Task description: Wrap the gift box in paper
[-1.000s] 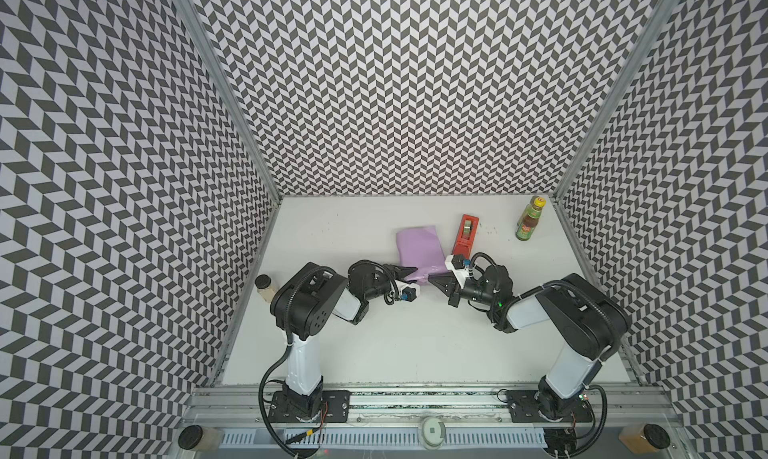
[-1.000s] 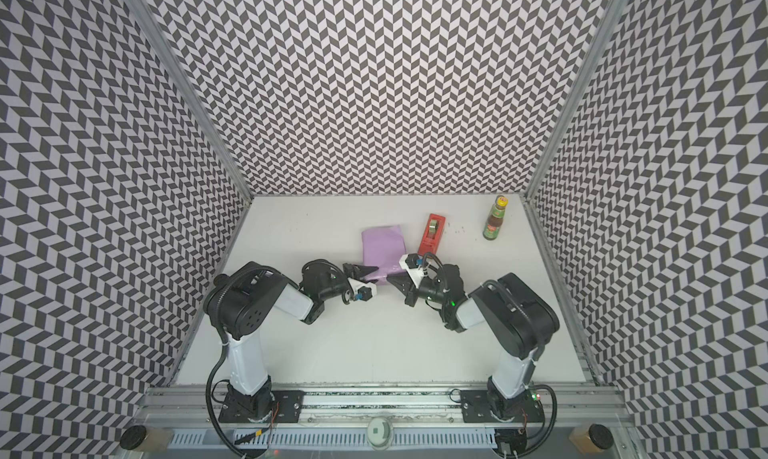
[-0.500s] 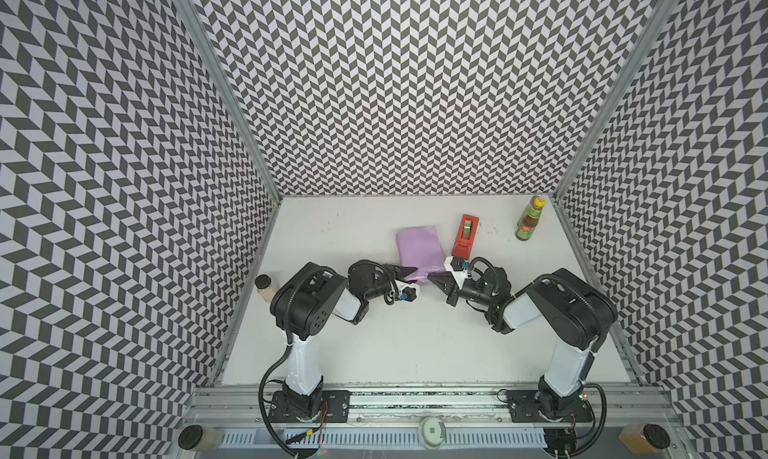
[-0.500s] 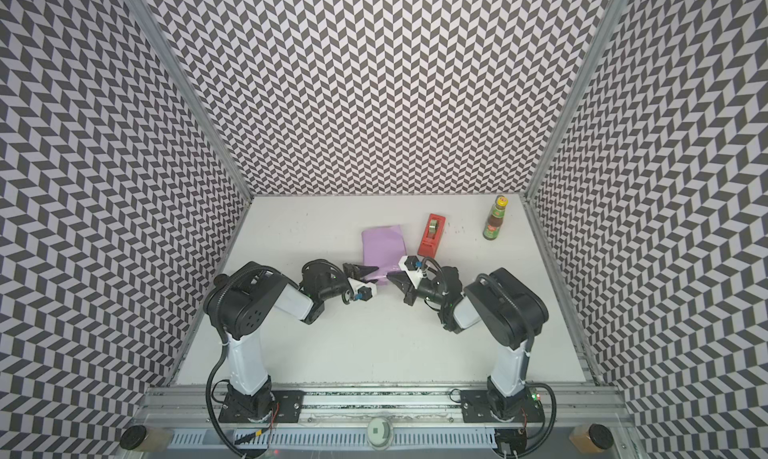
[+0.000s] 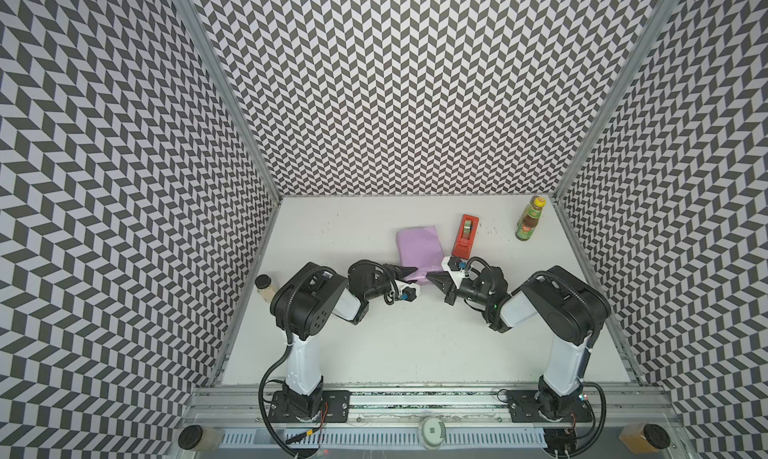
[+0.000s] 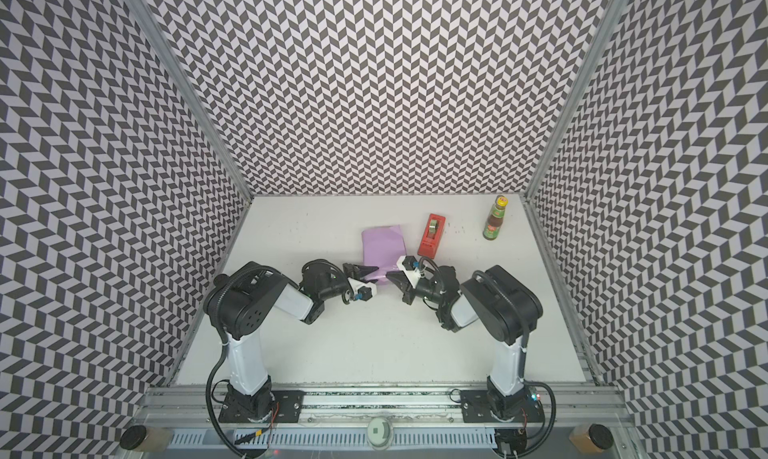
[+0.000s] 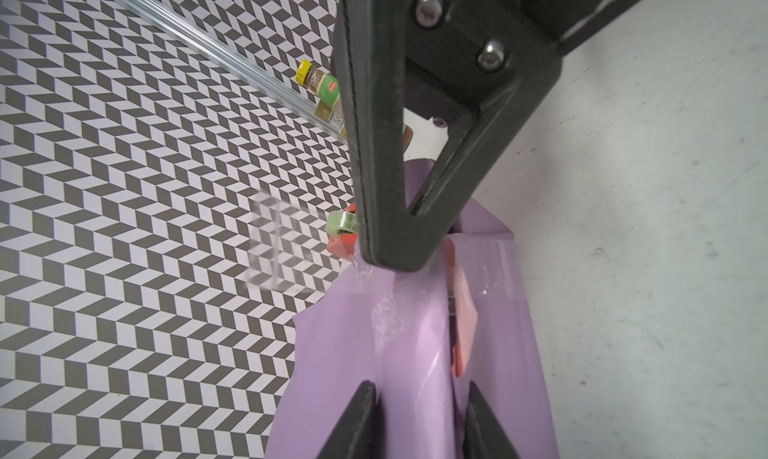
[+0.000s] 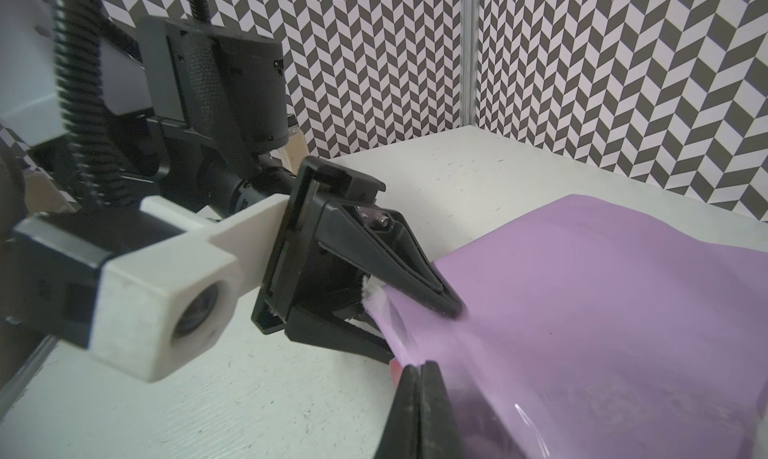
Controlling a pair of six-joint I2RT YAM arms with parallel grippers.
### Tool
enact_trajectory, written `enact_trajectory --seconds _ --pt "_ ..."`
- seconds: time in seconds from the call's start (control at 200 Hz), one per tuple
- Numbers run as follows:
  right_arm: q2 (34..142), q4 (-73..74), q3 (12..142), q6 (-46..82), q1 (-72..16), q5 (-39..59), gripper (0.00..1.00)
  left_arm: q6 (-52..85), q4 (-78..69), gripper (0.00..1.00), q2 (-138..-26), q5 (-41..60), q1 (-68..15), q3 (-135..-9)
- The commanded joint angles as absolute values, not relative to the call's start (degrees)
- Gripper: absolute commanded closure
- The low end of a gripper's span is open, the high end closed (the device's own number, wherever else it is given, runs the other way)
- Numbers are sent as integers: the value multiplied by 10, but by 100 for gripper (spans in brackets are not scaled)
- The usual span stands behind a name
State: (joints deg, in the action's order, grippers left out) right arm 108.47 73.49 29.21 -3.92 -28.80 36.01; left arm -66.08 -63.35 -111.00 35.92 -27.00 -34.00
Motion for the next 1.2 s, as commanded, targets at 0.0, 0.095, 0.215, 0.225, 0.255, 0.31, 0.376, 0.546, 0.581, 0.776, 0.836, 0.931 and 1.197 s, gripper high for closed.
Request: enact_trajectory --seconds 0.0,0.095,0.215,0.225,0.255,0.31,0.376,0.546,0.581,0.776,0.836,0.931,1.197 --pt "1092 753 304 -66 -292 348 100 -659 -601 65 -1122 369 -272 -348" --pt "1096 753 304 -67 -292 345 100 -659 -601 65 -1122 369 -272 -347" --pt "1103 752 306 -72 -294 343 100 -658 -601 65 -1122 370 -272 -348" --pt "1104 751 306 -72 -294 342 100 -658 -601 65 -1123 370 -271 -347" --pt "1106 752 306 -72 -294 341 100 -658 -601 65 -1122 370 -271 -348" --pt "1107 751 306 -74 -294 341 100 -658 -602 65 -1122 370 -272 -347" --pt "1107 749 306 -75 -294 338 100 -657 -602 65 -1122 371 -272 -348" --pt "1104 722 310 -89 -299 315 100 -657 -602 66 -1121 371 -271 -347" --pt "1104 721 310 -90 -300 313 100 -657 -601 66 -1121 371 -271 -348" --pt "1101 715 311 -89 -301 301 97 -657 -600 66 -1120 373 -272 -348" --pt "1101 717 310 -89 -301 295 95 -657 -600 66 -1120 372 -272 -348" --pt "1096 716 308 -88 -301 292 91 -658 -599 66 -1119 372 -272 -348" --pt "1084 718 303 -86 -301 280 80 -657 -598 67 -1120 373 -273 -348"
